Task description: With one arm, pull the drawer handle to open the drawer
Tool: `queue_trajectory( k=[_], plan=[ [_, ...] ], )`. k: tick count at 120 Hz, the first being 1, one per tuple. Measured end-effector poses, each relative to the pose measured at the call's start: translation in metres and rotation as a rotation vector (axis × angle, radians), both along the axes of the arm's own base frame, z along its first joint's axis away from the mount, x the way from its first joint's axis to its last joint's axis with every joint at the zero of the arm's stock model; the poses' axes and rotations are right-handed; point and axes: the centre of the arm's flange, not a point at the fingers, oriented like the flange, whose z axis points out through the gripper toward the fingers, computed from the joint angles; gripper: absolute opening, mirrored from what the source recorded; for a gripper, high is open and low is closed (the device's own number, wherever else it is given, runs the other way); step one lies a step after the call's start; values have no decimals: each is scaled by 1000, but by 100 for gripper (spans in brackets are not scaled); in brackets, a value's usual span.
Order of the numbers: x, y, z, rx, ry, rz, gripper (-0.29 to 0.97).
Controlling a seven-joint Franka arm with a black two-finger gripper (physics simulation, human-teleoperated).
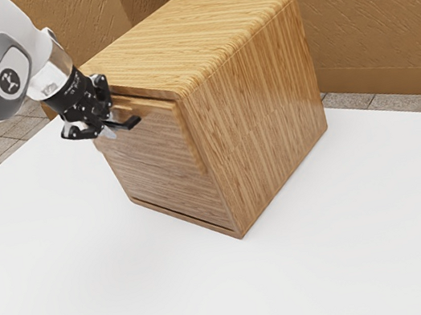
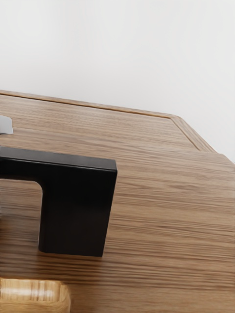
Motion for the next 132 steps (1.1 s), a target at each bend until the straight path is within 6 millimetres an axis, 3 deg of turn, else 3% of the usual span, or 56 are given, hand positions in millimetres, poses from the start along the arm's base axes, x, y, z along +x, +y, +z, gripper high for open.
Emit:
queue_trajectory(
  k=[40,91,132],
  plan=[
    [-11,-2,1,24,11,1,-9],
    [-48,-5,5,37,17,23,-9],
    [-68,-15,3,38,24,24,-10]
  ],
)
